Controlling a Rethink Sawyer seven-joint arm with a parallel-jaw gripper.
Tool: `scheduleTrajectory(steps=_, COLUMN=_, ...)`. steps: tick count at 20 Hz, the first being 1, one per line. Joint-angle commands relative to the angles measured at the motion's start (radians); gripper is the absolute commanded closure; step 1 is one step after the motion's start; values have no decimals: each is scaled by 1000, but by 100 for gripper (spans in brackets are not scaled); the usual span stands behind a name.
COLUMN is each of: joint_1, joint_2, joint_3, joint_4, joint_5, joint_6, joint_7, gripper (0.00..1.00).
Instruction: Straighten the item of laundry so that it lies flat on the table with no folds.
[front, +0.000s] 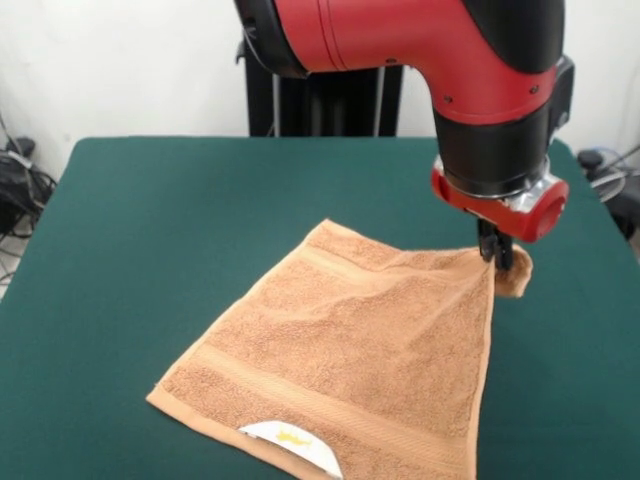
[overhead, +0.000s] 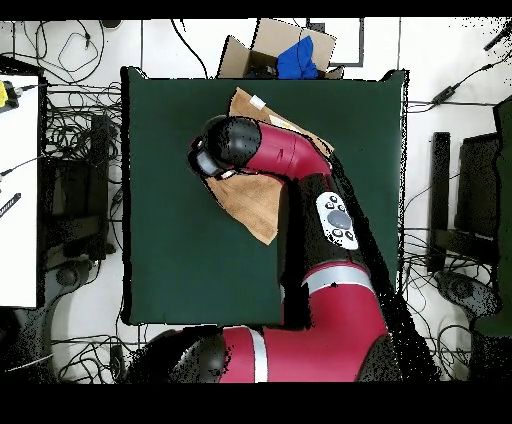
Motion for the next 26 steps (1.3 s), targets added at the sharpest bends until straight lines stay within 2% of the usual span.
scheduleTrajectory(steps=1, joint_1=21, joint_2=-5, joint_3=47, joint_4=73, joint_5=-59, joint_6=-56, joint_7=-49, gripper=100)
scheduleTrajectory(steps=19, joint_1=7, joint_2=-5, joint_3=74, joint_4=97, joint_5=-49, joint_6=-102, joint_7=-40, gripper=100)
scheduleTrajectory(steps=26, joint_1=20, joint_2=-11, joint_3=56, joint_4=89, joint_5=-52, joint_6=-116, joint_7=-19, gripper=100)
